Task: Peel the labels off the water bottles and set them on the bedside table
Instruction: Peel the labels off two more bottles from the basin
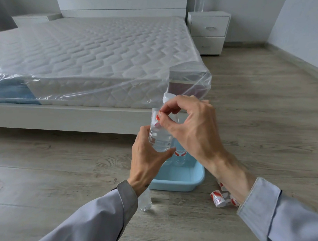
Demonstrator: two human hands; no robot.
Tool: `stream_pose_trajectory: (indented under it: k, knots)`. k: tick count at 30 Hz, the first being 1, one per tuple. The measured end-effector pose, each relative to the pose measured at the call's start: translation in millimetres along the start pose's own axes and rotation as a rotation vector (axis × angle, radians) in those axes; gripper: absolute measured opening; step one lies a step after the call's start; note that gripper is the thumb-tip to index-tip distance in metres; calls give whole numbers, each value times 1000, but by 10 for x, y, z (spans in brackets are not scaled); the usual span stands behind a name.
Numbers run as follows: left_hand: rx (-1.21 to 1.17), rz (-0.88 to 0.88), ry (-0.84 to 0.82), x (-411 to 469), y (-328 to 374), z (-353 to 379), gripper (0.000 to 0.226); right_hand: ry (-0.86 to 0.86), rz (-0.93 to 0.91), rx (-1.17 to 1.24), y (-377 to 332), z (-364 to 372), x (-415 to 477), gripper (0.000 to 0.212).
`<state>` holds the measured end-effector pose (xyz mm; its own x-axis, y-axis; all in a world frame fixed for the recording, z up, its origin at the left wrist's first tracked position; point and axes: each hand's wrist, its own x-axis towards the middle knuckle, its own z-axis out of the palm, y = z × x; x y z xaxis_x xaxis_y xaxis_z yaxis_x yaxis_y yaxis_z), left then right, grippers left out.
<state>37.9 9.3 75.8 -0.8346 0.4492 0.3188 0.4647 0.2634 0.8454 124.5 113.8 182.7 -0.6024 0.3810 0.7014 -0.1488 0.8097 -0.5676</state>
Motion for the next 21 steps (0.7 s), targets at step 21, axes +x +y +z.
stream_pose_trajectory:
  k: [21]
  knots:
    - [-32,5,-209,-319,-194,135,84,157,344,-219,1346,-921,-113,5]
